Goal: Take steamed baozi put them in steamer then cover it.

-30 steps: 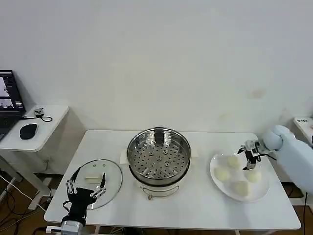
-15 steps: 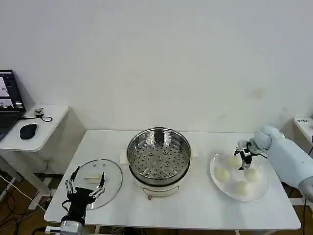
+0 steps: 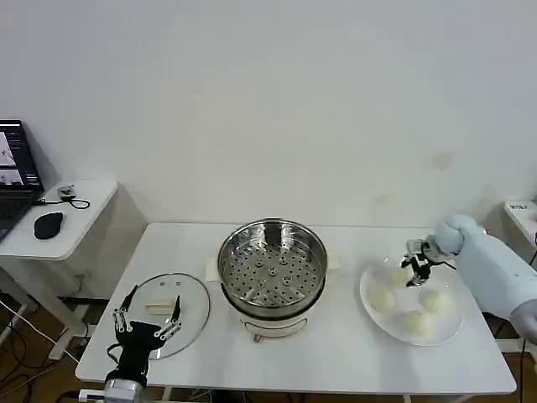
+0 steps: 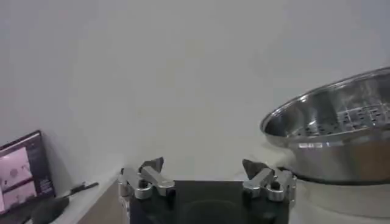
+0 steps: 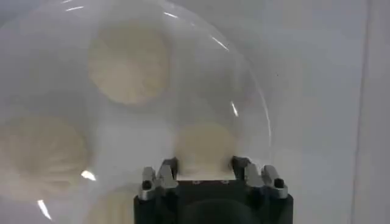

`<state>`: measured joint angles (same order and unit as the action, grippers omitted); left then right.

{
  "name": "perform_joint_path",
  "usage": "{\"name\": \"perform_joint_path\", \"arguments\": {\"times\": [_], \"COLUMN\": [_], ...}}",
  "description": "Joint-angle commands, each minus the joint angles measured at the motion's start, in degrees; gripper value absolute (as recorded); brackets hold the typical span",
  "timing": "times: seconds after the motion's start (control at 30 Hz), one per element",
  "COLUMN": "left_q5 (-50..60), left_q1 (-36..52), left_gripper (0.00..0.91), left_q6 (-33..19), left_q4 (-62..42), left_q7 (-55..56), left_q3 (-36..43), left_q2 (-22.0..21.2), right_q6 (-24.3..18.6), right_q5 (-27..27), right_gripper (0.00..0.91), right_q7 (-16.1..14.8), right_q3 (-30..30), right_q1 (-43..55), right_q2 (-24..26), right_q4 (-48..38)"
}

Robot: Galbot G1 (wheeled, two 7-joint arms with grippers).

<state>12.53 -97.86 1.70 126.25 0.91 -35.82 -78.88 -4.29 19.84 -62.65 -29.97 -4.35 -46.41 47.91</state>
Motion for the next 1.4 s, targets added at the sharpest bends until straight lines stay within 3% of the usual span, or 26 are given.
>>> {"name": "perform_joint_path", "arguments": {"times": [0.03, 0.2, 0.4, 0.87, 1.13, 1.2, 1.4], "left_q5": [-0.01, -0.36, -0.97, -2.35, -11.45, -14.12, -15.38], "left_q1": [0.00, 0.46, 0.91, 0.81, 0.09, -0.09, -0.36], "left_gripper": [0.907, 0.907, 0.907, 0.907, 0.907, 0.907, 0.907], "left_q6": [0.05, 0.05, 0.12, 0.36, 4.28, 5.20, 5.90], "left_q4": [-0.13, -1.00, -1.72, -1.61, -0.51, -0.36, 0.28], "left_q7": [-0.02, -0.05, 0.00, -0.05, -0.17, -0.25, -0.23], "left_q3": [-0.02, -0.06, -0.05, -1.10, -2.10, -2.07, -2.48], "left_q2": [0.08, 0.48, 0.72, 1.25, 2.09, 2.55, 2.90], "right_q6": [-0.13, -0.60, -0.16, -2.35, -7.57, -10.56, -18.15], "right_q5": [-4.99, -9.76, -15.02, -22.05, -21.77, -20.98, -14.19], "right_gripper": [0.615, 0.625, 0.625, 0.625, 0.625, 0.625, 0.625], "right_q7": [-1.39, -2.25, -2.73, -0.28, 1.07, 2.07, 3.67], "right_q3": [-4.28, -9.52, -17.14, -29.11, -32.65, -33.27, -33.58], "right_q1": [6.32, 14.15, 25.31, 34.86, 32.36, 31.18, 28.30], "right_q2": [6.79, 9.95, 7.69, -13.72, -22.87, -24.51, -27.51], "right_q4": [9.43, 14.73, 18.21, 20.68, 17.70, 16.32, 10.15]}}
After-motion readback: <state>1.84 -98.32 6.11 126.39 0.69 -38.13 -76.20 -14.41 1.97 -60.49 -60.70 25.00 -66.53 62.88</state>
